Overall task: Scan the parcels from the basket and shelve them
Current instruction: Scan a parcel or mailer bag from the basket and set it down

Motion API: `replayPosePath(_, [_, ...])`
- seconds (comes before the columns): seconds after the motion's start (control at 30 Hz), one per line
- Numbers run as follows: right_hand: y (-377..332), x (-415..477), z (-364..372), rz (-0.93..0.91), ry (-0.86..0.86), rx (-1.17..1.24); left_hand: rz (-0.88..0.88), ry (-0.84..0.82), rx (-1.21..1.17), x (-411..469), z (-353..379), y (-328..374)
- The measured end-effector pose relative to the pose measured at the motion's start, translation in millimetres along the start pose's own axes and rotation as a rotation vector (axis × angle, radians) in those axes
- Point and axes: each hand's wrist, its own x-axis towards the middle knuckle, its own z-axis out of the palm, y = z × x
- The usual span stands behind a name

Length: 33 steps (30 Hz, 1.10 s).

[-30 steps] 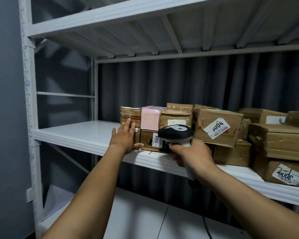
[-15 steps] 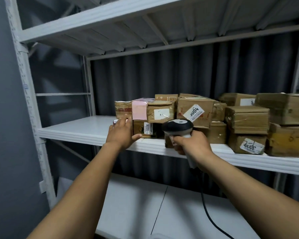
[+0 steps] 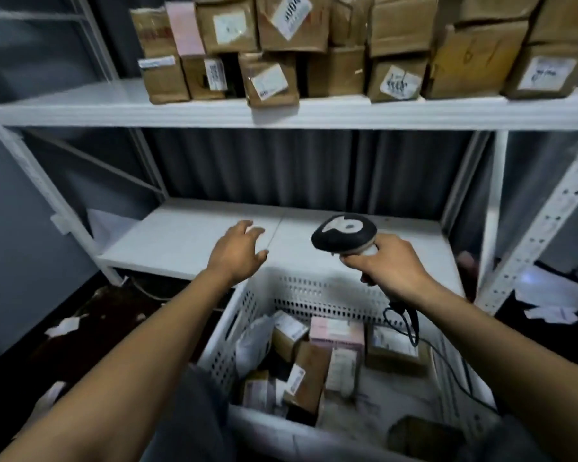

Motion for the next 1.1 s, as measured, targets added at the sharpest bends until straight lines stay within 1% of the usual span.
replayPosePath(0.17, [72.3, -23.6, 7.9, 0.069, -0.089, -0.072, -0.054, -0.196, -0.041, -43.6, 89.6, 8.3])
replayPosePath(0.27, [107.3, -28.1, 17.6, 0.092, -0.133, -0.090, -0.081, -0.310, -0.016, -66.7, 132.2, 3.0])
replayPosePath(0.37, [131.7, -27.4, 30.2, 0.130, -0.186, -0.043, -0.125, -0.407, -0.012, -79.9, 165.3, -5.2])
replayPosePath(0.43, [142.3, -20.8, 42.1, 0.160, -0.233, -0.019, -0.159, -0.436, -0.003, -84.1, 185.0, -10.4])
replayPosePath(0.57, [155.6, -2.5, 70.4, 0.178, -0.322, -0.019, -0.269, -0.413, 0.022, -78.2, 219.7, -20.8])
replayPosePath(0.7, [169.2, 12.0, 95.8, 0.199, -0.322, -0.004, -0.386, -0.338, 0.017, -59.3, 249.2, -35.6])
replayPosePath(0.77, [172.9, 17.1, 107.0, 0.217, -0.314, 0.010, -0.425, -0.347, 0.019, -49.4, 262.8, -44.2])
replayPosePath(0.87, [174.0, 26.2, 118.8, 0.241, -0.327, 0.024, -0.504, -0.406, 0.007, -36.4, 285.3, -56.0])
replayPosePath(1.0, [176.3, 36.0, 126.2, 0.306, -0.273, 0.102, -0.551, -0.430, 0.022, -31.7, 309.0, -62.2])
replayPosePath(1.1, [178.6, 38.4, 127.8, 0.341, -0.214, 0.142, -0.561, -0.392, 0.139, -30.6, 320.4, -62.2])
